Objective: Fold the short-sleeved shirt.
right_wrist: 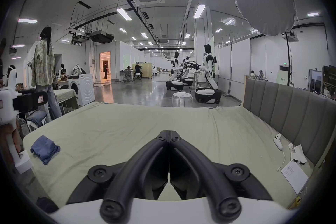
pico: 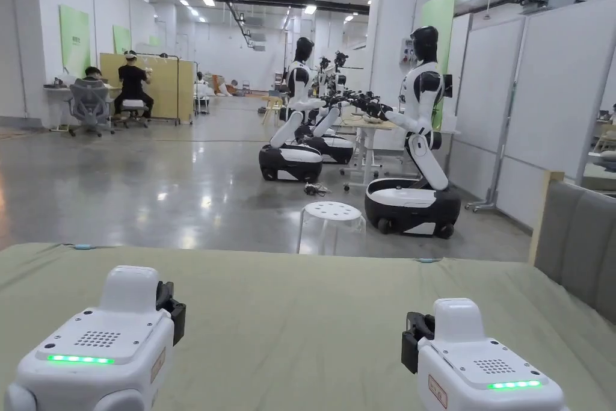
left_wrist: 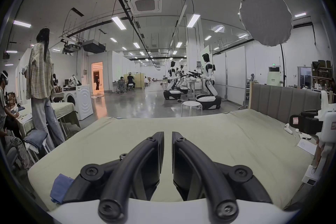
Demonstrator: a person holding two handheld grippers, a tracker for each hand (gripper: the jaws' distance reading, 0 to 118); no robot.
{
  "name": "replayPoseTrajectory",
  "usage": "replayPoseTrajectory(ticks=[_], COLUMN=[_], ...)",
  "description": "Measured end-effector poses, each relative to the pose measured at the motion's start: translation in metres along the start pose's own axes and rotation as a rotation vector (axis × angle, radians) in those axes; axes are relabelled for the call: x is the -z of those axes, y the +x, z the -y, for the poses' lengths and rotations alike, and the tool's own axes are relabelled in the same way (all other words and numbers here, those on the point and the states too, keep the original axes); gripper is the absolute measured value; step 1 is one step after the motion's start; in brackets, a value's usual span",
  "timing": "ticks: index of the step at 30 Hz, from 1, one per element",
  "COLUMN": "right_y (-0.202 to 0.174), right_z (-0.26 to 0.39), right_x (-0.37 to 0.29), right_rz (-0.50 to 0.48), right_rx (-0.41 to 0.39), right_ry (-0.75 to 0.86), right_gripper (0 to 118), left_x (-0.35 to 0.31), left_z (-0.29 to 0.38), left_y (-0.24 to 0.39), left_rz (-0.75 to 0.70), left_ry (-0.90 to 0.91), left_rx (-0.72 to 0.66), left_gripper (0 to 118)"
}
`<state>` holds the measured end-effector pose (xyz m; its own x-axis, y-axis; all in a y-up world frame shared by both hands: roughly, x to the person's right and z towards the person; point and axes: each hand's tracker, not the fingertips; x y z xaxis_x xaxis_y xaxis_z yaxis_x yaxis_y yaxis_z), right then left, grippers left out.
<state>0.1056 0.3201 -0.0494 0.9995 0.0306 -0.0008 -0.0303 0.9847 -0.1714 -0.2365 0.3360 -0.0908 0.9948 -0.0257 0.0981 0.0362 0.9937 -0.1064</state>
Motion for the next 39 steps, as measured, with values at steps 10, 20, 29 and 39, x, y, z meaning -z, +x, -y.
replayPoseTrajectory(ticks=[10,20,29,39], right_y=[-0.01,-0.023,-0.028,-0.026], right_z=[-0.012,-0.011,-0.028,-0.036], right_x=[-0.01,-0.013,-0.017,-0.022], right_rz=[-0.012,0.014,0.105,0.075], right_rx=[-0.004,0.006,0.058,0.117], right_ry=[0.001,-0.039,-0.066,-0.065], right_gripper=[30,118,118,118], left_x=[-0.01,-0.013,-0.012,-0.012], left_z=[-0.002,-0.002,-0.002,-0.001], left_y=[-0.008,0.0,-0.001,0.0], left_rz=[0.017,0.021,0.013,0.013], left_ry=[0.01,0.008,0.005,0.003], left_rx=[-0.056,0.005,-0.016,-0.034], left_gripper=[47,76,76,76])
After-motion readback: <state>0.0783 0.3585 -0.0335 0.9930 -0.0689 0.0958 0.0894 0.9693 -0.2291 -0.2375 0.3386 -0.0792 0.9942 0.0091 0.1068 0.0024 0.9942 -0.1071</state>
